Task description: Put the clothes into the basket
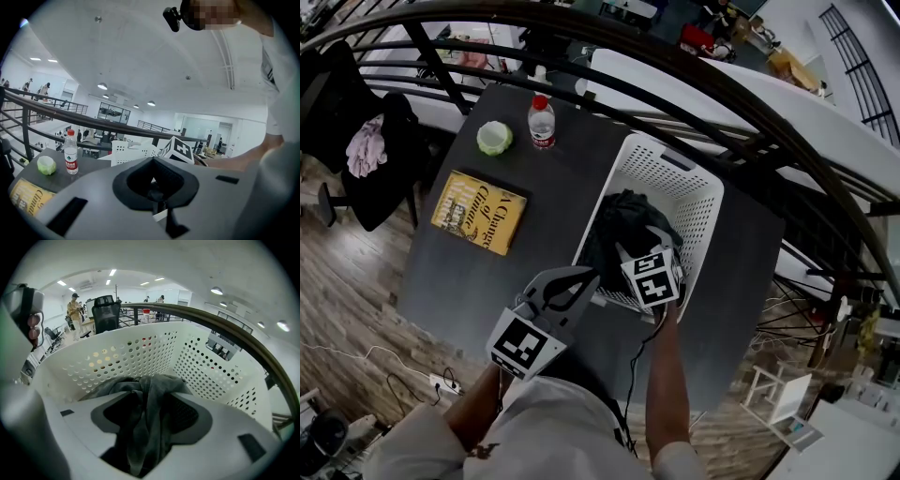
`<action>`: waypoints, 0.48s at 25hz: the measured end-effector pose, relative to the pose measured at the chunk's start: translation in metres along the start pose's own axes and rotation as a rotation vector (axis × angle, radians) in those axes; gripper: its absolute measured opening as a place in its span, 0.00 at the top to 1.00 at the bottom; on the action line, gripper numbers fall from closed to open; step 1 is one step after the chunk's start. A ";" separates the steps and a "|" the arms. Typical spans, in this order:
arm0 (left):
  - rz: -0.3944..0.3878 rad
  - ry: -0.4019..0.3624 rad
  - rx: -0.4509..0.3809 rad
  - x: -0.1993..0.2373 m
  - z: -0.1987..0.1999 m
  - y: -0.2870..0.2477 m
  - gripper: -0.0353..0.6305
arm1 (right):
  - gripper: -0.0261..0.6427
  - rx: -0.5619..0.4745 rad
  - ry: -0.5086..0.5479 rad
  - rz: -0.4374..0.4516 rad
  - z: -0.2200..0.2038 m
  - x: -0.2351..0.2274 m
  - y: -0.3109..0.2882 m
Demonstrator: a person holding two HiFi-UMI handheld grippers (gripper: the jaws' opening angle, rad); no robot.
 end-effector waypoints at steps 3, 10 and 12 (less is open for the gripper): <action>0.001 -0.001 -0.011 0.000 0.001 0.003 0.94 | 0.59 -0.015 0.011 -0.025 0.004 -0.003 0.006; -0.001 -0.008 -0.031 -0.002 0.010 0.013 0.94 | 0.59 -0.064 0.025 -0.096 0.017 -0.005 0.031; -0.004 -0.015 -0.035 -0.003 0.013 0.017 0.94 | 0.61 -0.097 0.021 -0.120 0.020 -0.005 0.040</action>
Point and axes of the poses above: the fingertips, and each gripper's own axes: y backward along the fingers, x to its left, z out of its top, the point moved 5 cm from there along y, backward along the fingers, and after that the axes turned 4 degrees about z, right-handed, at the moved point
